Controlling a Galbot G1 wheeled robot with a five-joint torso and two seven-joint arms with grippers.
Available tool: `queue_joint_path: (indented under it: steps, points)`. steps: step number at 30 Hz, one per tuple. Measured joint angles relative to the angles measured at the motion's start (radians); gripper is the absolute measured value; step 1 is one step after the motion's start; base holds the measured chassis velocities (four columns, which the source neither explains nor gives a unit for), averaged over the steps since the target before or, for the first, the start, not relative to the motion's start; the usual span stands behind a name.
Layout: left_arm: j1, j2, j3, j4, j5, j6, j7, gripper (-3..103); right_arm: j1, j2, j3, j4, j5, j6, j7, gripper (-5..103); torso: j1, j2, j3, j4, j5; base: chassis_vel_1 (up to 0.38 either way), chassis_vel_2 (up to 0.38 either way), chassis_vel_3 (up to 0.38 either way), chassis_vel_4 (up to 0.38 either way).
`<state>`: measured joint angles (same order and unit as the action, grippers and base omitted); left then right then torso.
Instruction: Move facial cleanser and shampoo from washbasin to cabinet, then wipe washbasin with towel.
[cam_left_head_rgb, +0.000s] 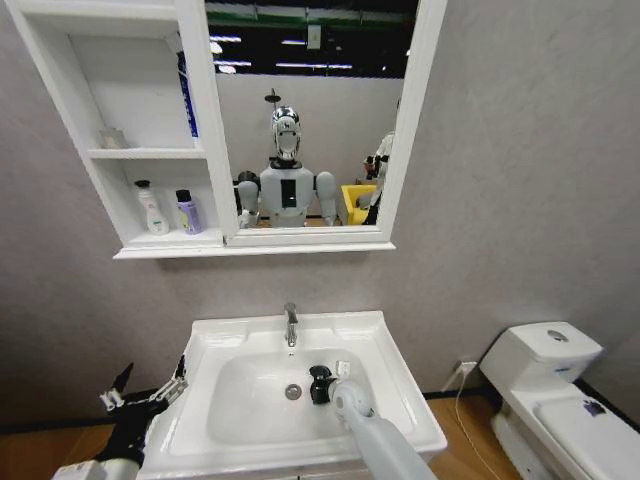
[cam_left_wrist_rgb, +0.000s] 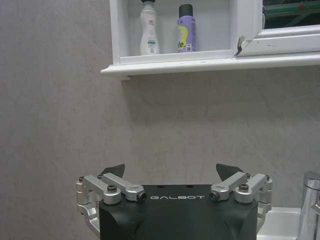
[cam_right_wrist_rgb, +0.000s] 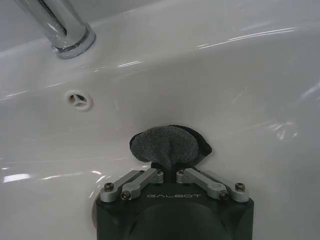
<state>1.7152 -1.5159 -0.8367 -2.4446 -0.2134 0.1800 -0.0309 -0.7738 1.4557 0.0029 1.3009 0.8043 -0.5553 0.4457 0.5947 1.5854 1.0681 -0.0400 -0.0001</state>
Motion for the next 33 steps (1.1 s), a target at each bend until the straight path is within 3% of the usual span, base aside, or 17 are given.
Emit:
queue_joint_path:
  steps: [8, 16, 28, 33]
  points:
    - [0.000, 0.000, 0.000, 0.000, 0.000, 0.000, 0.000, 100, 0.036, 0.097, -0.011, -0.122, -0.064, 0.030, -0.070, 7, 0.000, 0.000, 0.000, -0.0002, -0.0002, 0.000, 0.000, 0.000, 0.000]
    - [0.000, 0.000, 0.000, 0.000, 0.000, 0.000, 0.000, 100, 0.053, 0.155, -0.040, -0.166, -0.077, 0.045, -0.091, 7, 0.000, 0.000, 0.000, 0.0003, 0.0001, 0.000, 0.000, 0.000, 0.000]
    - [0.000, 0.000, 0.000, 0.000, 0.000, 0.000, 0.000, 100, 0.042, 0.145, -0.048, -0.157, -0.083, 0.045, -0.086, 7, 0.000, 0.000, 0.000, 0.0003, 0.0003, 0.000, 0.000, 0.000, 0.000]
    - [0.000, 0.000, 0.000, 0.000, 0.000, 0.000, 0.000, 100, 0.006, 0.055, -0.029, -0.059, -0.041, 0.026, -0.061, 7, 0.000, 0.000, 0.000, -0.0002, 0.0002, 0.000, 0.000, 0.000, 0.000]
